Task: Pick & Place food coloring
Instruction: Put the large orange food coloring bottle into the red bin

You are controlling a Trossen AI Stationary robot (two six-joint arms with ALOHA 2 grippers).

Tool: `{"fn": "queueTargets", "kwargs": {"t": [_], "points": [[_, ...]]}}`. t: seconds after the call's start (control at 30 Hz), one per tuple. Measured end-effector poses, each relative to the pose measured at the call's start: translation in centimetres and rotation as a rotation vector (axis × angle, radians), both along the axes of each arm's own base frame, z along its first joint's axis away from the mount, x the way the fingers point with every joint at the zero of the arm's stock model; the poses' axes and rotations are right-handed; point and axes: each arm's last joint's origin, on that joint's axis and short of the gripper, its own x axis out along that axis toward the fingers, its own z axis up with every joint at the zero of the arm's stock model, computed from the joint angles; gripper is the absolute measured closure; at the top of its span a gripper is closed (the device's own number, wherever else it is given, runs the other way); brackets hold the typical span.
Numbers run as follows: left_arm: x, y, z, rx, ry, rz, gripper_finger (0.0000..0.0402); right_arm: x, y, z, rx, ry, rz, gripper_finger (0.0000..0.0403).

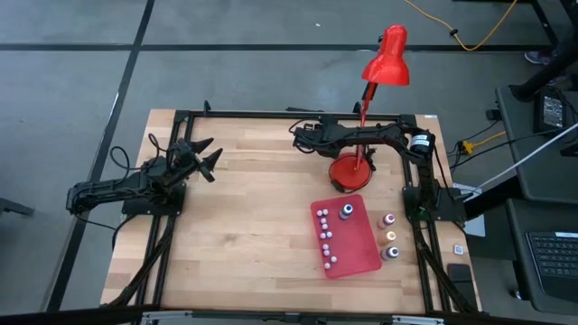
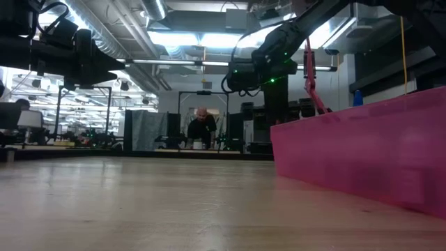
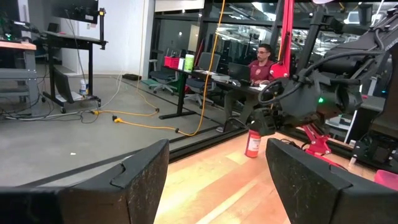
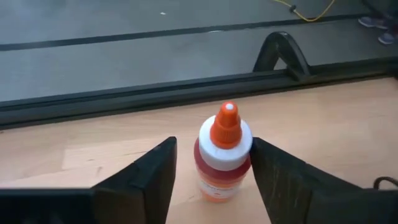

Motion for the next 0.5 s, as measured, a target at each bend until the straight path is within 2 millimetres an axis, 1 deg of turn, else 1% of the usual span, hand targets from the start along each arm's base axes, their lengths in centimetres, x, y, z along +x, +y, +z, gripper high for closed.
{"fn": "queueTargets", "kwargs": {"t": [0.2,0.5], "points": [[0.0,0.0,0.0,0.0,0.0,0.0,0.0137,0.1,0.0,0.0,0.005,-0.004,0.006,0.0214],[0.0,0.0,0.0,0.0,0.0,0.0,0.0137,0.6,-0.1,-1.4,0.009,0.004,0.009,0.0225]]}}
